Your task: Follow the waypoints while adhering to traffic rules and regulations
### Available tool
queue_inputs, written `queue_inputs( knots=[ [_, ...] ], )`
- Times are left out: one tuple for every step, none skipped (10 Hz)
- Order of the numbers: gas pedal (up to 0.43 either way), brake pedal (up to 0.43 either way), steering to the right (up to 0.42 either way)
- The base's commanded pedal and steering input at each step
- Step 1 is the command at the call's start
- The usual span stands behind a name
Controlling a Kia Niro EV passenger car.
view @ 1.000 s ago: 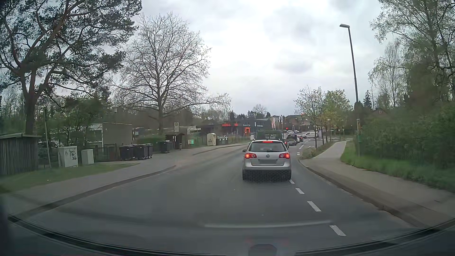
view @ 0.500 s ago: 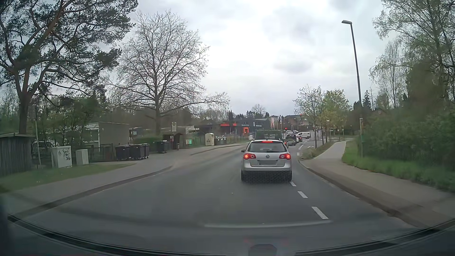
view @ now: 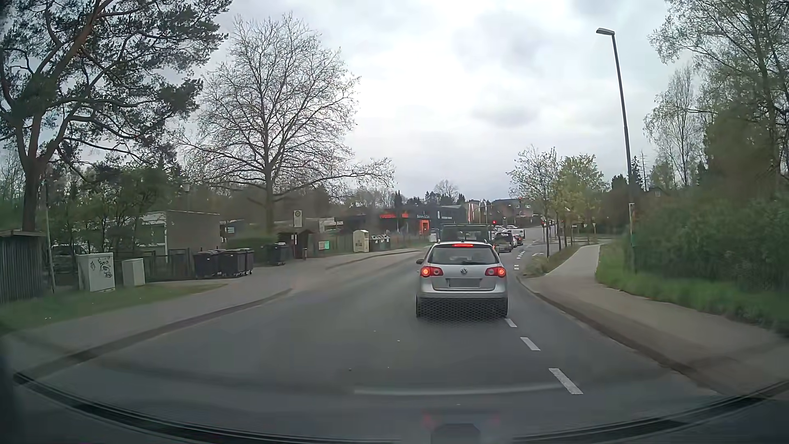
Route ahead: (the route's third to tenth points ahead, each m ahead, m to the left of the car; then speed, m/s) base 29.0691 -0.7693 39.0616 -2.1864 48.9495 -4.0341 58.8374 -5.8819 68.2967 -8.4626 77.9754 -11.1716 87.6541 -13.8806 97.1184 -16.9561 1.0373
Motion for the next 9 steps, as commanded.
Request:
queue_inputs(
  knots=[
    [0.0,0.0,0.031],
    [0.0,0.0,0.031],
    [0.0,0.0,0.031],
    [0.0,0.006,0.031],
    [0.0,0.0,0.032],
    [0.0,0.0,0.031],
    [0.0,0.0,0.031],
    [0.0,0.0,0.031],
    [0.0,0.0,0.032]
  ],
)
